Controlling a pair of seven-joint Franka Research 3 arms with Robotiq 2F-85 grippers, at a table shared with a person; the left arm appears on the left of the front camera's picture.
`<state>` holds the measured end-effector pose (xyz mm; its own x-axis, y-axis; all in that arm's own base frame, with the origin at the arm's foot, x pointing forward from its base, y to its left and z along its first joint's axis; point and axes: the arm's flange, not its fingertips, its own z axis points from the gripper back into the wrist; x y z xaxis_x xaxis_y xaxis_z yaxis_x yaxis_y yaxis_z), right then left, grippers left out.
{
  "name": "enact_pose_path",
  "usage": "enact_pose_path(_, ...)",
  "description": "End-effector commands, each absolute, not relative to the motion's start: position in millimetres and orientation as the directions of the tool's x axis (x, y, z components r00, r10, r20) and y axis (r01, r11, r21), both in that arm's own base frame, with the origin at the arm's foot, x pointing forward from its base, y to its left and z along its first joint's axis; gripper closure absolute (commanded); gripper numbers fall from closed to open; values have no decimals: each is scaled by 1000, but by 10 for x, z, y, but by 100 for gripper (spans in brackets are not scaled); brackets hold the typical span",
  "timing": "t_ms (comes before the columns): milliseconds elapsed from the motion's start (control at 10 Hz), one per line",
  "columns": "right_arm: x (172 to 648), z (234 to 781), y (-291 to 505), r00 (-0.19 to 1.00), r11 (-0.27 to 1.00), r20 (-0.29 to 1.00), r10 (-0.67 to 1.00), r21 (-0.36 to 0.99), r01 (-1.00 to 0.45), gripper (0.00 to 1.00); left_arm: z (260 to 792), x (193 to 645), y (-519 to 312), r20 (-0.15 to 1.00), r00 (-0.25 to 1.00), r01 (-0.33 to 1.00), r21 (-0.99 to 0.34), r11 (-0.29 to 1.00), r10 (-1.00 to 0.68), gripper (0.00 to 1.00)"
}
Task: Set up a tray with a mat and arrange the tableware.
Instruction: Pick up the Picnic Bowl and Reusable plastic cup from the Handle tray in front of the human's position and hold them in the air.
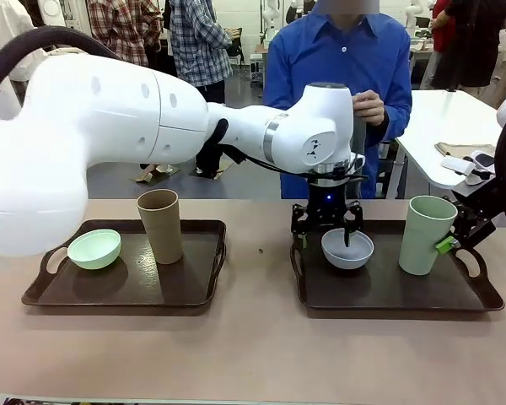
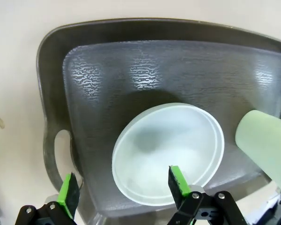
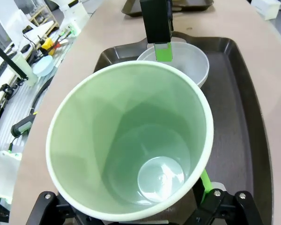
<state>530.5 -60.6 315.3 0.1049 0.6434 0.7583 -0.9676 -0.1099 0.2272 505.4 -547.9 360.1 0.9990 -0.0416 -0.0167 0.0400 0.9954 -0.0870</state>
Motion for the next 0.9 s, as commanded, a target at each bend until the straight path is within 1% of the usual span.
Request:
enact_pose_path(0, 5334, 3109, -565, 117, -99, 733, 670, 244, -965, 0, 3616, 5181, -5540, -19, 996, 83, -70, 994, -84, 0)
enact_pose_path(100, 5331, 3099, -565, 114, -99, 730, 673, 242, -965, 0, 3572, 5214, -5528, -6, 996, 86, -77, 993, -86, 58)
enact_pose_path(200, 5332, 3087, -565, 105, -100, 730, 675, 232, -968, 18, 3541, 5251, -5516, 0, 995, 98, -96, 990, -99, 58)
enact_pose_path(300, 5333, 3080, -563, 99, -104, 730, 676, 228, -968, 59, 3535, 5262, -5508, -3, 995, 97, -104, 990, -97, 100)
enact_pose_path(400, 5334, 3076, -554, 92, -111, 730, 677, 225, -968, 77, 3548, 5252, -5509, -1, 995, 98, -106, 990, -99, 63)
enact_pose_path(500, 5336, 3071, -550, 89, -114, 729, 679, 225, -968, 100, 3560, 5243, -5500, 1, 995, 100, -106, 989, -101, 100)
enact_pose_path(700, 5348, 3062, -541, 91, -114, 724, 684, 229, -967, 100, 3565, 5237, -5487, -1, 995, 101, -109, 989, -101, 100)
enact_pose_path(800, 5346, 3063, -536, 90, -113, 719, 689, 229, -967, 74, 3561, 5230, -5481, -2, 995, 101, -108, 989, -102, 100)
